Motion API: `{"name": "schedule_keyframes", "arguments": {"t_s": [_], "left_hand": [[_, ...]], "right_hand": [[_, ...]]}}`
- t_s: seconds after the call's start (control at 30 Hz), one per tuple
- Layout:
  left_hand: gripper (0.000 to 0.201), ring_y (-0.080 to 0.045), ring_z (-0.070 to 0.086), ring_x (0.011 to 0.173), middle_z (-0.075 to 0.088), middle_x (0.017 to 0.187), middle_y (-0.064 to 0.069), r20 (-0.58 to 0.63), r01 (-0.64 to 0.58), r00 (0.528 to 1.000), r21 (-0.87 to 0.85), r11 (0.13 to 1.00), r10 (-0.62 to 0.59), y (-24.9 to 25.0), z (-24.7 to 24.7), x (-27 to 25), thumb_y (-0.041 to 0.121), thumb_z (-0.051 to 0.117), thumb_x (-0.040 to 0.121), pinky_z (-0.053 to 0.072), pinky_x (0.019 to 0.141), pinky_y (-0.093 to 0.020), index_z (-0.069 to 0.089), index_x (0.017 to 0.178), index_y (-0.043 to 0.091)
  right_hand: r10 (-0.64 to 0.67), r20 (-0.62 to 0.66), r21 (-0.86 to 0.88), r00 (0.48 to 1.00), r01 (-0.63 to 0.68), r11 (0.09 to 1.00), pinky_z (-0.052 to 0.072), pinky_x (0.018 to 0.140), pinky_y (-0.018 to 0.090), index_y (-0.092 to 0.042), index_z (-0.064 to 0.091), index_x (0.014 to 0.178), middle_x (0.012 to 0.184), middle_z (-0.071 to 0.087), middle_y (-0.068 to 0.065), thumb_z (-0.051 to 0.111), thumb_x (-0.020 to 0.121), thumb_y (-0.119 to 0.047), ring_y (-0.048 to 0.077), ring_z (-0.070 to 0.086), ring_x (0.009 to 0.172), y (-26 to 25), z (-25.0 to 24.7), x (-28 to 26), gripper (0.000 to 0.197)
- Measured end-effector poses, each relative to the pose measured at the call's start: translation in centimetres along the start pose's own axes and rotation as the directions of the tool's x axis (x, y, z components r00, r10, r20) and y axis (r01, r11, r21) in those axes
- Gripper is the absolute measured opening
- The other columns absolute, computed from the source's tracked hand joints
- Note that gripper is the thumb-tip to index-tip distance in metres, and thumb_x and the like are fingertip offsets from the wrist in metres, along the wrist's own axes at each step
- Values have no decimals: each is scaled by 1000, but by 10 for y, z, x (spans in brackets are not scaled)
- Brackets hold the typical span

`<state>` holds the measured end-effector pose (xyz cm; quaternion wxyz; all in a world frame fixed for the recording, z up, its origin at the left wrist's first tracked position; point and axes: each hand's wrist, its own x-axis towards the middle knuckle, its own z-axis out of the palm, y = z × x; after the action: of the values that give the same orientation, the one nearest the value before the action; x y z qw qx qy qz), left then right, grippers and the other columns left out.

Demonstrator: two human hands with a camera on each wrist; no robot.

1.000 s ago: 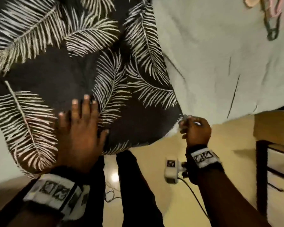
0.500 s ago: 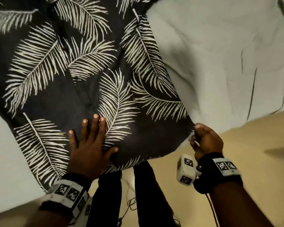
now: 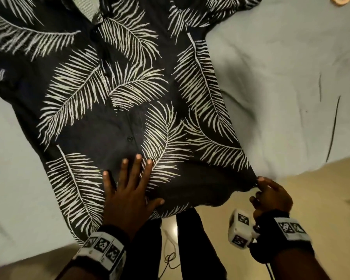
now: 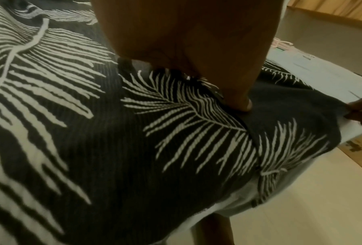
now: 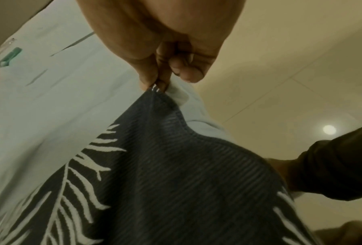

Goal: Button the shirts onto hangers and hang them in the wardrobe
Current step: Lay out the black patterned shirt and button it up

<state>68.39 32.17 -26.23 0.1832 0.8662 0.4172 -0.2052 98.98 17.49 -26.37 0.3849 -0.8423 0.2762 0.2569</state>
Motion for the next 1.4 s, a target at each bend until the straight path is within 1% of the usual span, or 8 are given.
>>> {"name": "schedule_keyframes", "arguments": {"t_s": [0.23, 0.37, 0.57, 0.73, 1.0, 1.13, 1.27, 1.4], "left_hand": [[79, -31, 14, 155, 18, 168, -6, -81, -510, 855, 50, 859, 512, 50, 31, -20, 46, 86, 64, 5, 117, -71, 57, 135, 27], [38, -35, 23, 152, 28, 164, -10, -130, -542, 829, 50, 839, 544, 47, 40, -16, 25, 62, 79, 11, 110, -80, 69, 116, 23], [43, -37, 33, 148, 38, 159, -15, -216, -619, 761, 43, 784, 612, 34, 42, -21, 19, 80, 81, 20, 106, -81, 60, 118, 15], [60, -34, 25, 152, 25, 165, -13, -170, -527, 832, 55, 848, 528, 29, 44, -19, 32, 88, 71, 12, 111, -79, 55, 119, 21], [13, -37, 26, 151, 33, 162, -15, -230, -669, 712, 64, 741, 663, 39, 39, -13, 17, 66, 87, 8, 108, -82, 67, 101, 20], [28, -35, 30, 150, 33, 162, -11, -206, -747, 642, 47, 663, 738, 32, 45, -16, 21, 53, 94, 19, 110, -78, 64, 120, 19], [15, -30, 23, 153, 22, 167, -4, -119, -725, 666, 127, 677, 736, 25, 49, -15, 22, 74, 85, 19, 117, -68, 76, 100, 22], [44, -25, 27, 152, 23, 167, 1, -158, -685, 703, 112, 720, 693, 27, 54, -18, 15, 70, 85, 22, 118, -64, 66, 130, 15]], "right_hand": [[-143, -18, -88, 990, 141, 986, 48, 51, 31, -15, 72, 89, 83, 66, 15, 73, 87, -11, 23, 53, 56, -5, 1, 6, 4], [-165, -3, -130, 986, 163, 978, 46, 48, 29, -10, 73, 90, 77, 67, 14, 72, 85, -7, 15, 55, 42, -6, 0, 7, 5], [-174, 33, -151, 984, 177, 973, 47, 47, 28, -5, 72, 94, 63, 65, 8, 71, 84, -5, 10, 53, 37, -9, -1, 5, 10], [-174, 51, -150, 983, 179, 972, 48, 49, 30, -3, 71, 95, 69, 68, 12, 71, 85, -7, 15, 56, 41, -8, -1, 6, 11], [-168, 82, -161, 982, 180, 970, 50, 47, 26, -12, 68, 87, 68, 65, 9, 70, 86, -6, 18, 59, 47, -8, -2, 11, 6], [-171, 71, -184, 983, 182, 966, 51, 49, 28, -14, 69, 83, 70, 67, 10, 71, 85, -8, 19, 58, 47, -8, -3, 12, 8], [-194, 67, -208, 979, 204, 957, 51, 49, 29, -15, 69, 83, 70, 68, 11, 71, 85, -8, 19, 55, 43, -7, -1, 13, 7], [-267, 92, -277, 959, 282, 918, 51, 47, 29, -19, 68, 78, 71, 67, 10, 70, 85, -11, 22, 55, 47, -3, -6, 17, 11]]}}
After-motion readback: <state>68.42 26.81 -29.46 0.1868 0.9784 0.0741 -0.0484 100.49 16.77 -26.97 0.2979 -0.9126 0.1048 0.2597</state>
